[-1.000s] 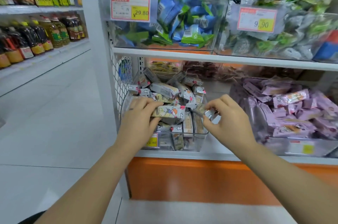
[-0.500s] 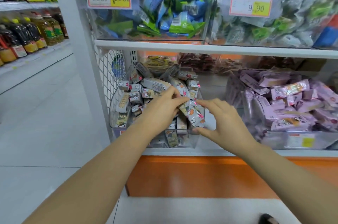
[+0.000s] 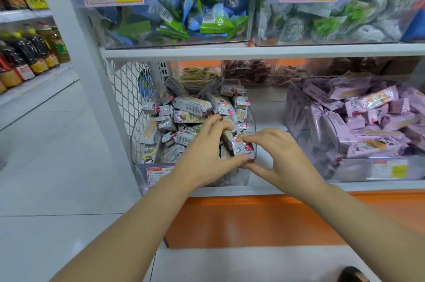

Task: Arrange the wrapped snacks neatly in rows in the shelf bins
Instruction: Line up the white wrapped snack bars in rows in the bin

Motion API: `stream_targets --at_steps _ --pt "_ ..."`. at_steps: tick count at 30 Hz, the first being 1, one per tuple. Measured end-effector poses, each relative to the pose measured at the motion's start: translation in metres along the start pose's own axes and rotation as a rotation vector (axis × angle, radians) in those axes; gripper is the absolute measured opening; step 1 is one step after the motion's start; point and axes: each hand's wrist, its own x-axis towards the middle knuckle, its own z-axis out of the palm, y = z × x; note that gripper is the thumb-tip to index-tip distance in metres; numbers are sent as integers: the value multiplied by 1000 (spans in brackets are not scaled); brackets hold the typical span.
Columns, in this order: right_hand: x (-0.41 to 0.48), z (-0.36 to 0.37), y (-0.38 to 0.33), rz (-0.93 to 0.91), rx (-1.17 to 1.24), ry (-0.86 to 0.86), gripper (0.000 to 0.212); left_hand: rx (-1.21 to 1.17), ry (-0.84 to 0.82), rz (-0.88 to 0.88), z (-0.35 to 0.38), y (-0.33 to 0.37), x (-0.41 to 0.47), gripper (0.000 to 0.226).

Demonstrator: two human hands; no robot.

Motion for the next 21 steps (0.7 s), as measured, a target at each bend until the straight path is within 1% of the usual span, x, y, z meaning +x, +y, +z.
stream_targets --at_steps 3,5,8,10,13,15,18,19,21 --pt "-2 -2 3 35 -6 -23 50 17 12 21 -5 -3 -1 56" --pt "-2 -2 3 36 -3 -38 50 44 -21 69 -11 -8 -5 59" --pt "-3 0 4 -14 -12 -7 42 99 -112 144 -18 -15 -13 58" --pt "-3 1 5 -51 -34 32 36 181 -153 166 -17 -20 -15 59" --pt "-4 4 5 -66 -78 60 35 348 -197 127 -11 -21 -8 54" --pt "-1 5 6 -58 -124 43 33 423 -233 85 -6 -18 0 55" --pt "5 3 6 -58 -192 -35 23 457 -276 54 -5 -13 4 59" --pt "5 1 6 -55 -201 -68 22 466 -283 54 -6 -12 2 59" --pt "5 -4 3 -29 -194 -111 29 457 -250 65 -11 -11 -6 60"
